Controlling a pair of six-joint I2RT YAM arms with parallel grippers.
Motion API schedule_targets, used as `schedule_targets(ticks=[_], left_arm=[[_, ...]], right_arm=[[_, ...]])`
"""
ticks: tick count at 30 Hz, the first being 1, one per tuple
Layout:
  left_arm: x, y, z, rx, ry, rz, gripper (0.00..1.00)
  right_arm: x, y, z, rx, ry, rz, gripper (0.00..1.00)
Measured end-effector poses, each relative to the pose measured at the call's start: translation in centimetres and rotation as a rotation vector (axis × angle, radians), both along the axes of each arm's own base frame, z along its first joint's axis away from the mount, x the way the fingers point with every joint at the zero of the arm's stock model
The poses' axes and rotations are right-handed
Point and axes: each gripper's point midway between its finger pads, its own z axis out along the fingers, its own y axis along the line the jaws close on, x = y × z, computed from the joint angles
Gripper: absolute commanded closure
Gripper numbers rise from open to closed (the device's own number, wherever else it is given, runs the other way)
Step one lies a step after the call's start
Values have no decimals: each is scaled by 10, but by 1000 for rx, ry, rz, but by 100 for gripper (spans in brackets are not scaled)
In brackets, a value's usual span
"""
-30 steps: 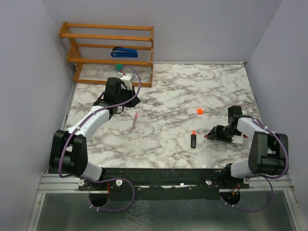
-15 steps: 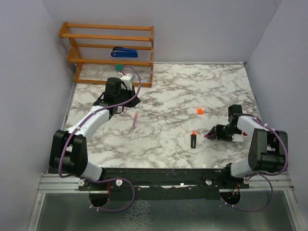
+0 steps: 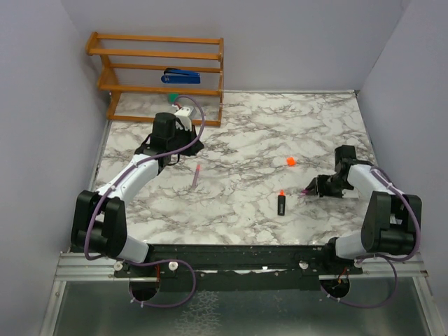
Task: Insert the pens into the pen caps
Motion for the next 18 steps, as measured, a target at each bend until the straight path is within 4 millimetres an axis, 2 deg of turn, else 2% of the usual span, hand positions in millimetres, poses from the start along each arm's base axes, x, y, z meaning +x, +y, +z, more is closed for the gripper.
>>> schedule_targets(ticks=[13,18], left_arm=[[-4,-2,23,-26,-55,-6,100],[-7,-6,27,-42,-58,-26,100]], right_arm=[[21,-4,41,-46,-166,72,100],[31,1,56,-65,-239,120,100]])
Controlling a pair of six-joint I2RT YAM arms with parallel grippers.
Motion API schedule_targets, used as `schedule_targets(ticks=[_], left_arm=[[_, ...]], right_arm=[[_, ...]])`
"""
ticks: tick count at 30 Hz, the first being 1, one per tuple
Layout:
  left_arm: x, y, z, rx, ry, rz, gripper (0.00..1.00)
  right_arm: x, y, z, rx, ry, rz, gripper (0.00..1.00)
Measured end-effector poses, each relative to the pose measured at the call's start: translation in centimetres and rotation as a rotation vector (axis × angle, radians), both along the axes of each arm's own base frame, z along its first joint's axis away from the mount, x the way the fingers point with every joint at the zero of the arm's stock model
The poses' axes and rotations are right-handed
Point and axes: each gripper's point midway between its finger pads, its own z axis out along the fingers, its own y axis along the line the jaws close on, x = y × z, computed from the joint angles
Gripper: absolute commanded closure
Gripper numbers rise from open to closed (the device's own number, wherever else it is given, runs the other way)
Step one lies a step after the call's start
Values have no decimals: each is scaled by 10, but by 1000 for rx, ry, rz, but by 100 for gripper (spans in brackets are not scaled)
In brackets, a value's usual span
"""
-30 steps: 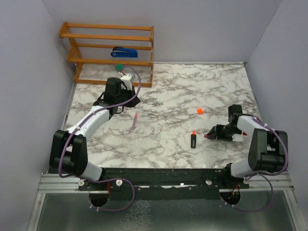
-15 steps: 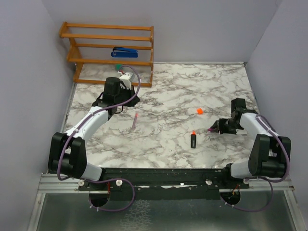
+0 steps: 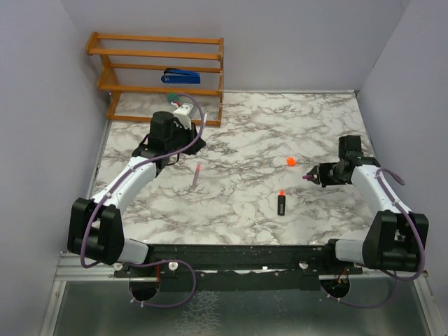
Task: Insert the pens into the pen caps
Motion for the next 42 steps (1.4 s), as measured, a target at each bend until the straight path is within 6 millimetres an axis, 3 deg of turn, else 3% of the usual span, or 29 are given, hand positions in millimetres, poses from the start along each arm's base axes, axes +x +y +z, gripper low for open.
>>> schedule_targets(ticks=[6,15,22,27,37,42], left_arm=[[-7,-11,2,-18,2,-44,100],[-21,-30,4,-40,7,-133,100],[-34,-49,5,-38,-4,-213,100],[-39,-56,5,-24,-19,-245,100],[-54,-72,3,-5,-40,-320,100],[-67,-80,0,-14,-40,-380,100]], right_arm=[[20,7,27,-70,-124,83,100],[61,2,58,-163,-338,166,100],[92,13,91,-219,-531,271,100],[111,37,114,-250,-675,393,100],[130,91,167,-326,-957,654,100],[138,115,177,-319,-1070,766,100]])
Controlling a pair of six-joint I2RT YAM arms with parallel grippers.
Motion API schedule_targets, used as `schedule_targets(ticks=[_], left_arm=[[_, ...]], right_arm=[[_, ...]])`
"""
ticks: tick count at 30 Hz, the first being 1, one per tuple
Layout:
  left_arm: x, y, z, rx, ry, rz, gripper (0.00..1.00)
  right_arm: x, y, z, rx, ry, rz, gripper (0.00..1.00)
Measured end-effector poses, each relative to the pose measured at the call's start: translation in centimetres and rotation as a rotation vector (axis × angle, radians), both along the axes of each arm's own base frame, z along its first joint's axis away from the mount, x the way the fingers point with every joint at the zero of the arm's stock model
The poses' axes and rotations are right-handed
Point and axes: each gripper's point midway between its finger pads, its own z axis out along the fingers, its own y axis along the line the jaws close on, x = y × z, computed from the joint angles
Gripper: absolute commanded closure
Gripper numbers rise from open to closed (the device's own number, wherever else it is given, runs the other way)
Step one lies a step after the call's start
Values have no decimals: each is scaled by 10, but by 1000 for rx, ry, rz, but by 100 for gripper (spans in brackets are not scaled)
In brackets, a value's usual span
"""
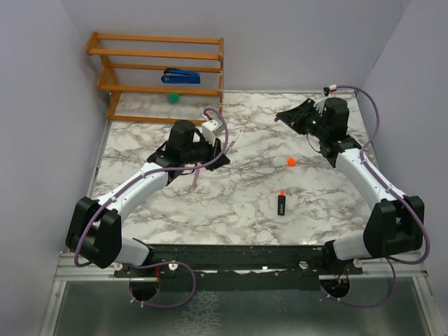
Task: Insert the pens into the pen caps
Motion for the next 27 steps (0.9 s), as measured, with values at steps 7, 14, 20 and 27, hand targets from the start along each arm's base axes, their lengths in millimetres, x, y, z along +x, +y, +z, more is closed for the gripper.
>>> schedule_targets(ticks=[7,14,20,27], left_arm=[[-18,-15,2,-33,0,-98,100],[-20,-16,3,-34,-10,-114,100],[-19,-15,6,-35,-24,-104,100],[-17,-13,8,-33,-37,-87,100]], right_arm=[[-9,35,21,11,-150,163,100],[-24,63,45,42,-275,285,100],[-45,96,50,39,-320,393,100],[-60,114,45,39,-321,452,100]])
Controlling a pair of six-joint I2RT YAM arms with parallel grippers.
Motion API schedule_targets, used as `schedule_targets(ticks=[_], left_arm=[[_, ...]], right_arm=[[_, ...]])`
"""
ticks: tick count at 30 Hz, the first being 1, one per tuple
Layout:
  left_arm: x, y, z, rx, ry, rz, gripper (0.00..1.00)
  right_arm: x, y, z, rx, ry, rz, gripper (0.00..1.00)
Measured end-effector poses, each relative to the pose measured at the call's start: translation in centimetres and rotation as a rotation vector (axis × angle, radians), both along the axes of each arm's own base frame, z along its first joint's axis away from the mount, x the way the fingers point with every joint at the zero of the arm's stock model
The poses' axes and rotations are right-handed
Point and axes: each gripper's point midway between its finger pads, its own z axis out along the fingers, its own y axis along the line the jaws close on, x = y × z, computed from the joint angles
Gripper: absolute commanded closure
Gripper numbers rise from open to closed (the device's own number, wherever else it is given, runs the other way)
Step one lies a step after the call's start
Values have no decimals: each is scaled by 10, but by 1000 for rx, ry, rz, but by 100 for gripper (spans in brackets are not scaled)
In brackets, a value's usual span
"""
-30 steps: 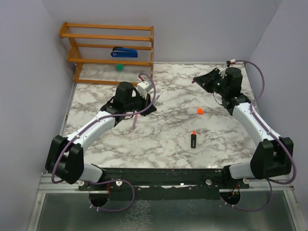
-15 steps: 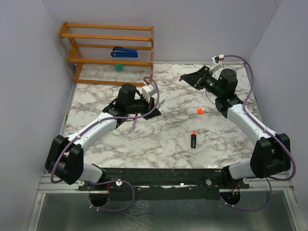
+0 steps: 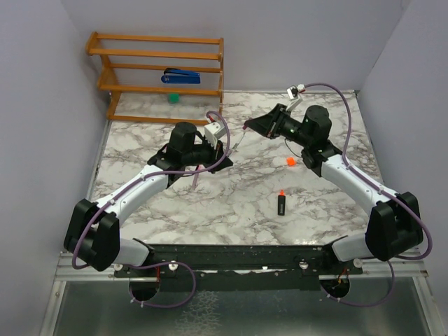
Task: Insert the pens into the pen caps
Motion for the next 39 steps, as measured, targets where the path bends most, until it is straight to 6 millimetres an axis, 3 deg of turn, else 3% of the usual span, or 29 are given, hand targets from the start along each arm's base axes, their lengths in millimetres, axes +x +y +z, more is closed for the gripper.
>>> schedule_targets(ticks=[19,25,31,34,39], left_arm=[[5,3,-3,16,-6,35,100],[5,4,-4,20,-7,34,100],[3,6,2,17,-22,32,100],[1,6,8,10,-36,31,100],[1,7,8,12,-37,30,100]], right_arm=[[-1,1,-5,-10,0,4,100],[-1,-9,-11,171,98,39,100],[7,-8,-39,305,269,94,100],[4,-5,-31,282,246,108,100],[2,-2,1,252,134,128,100]])
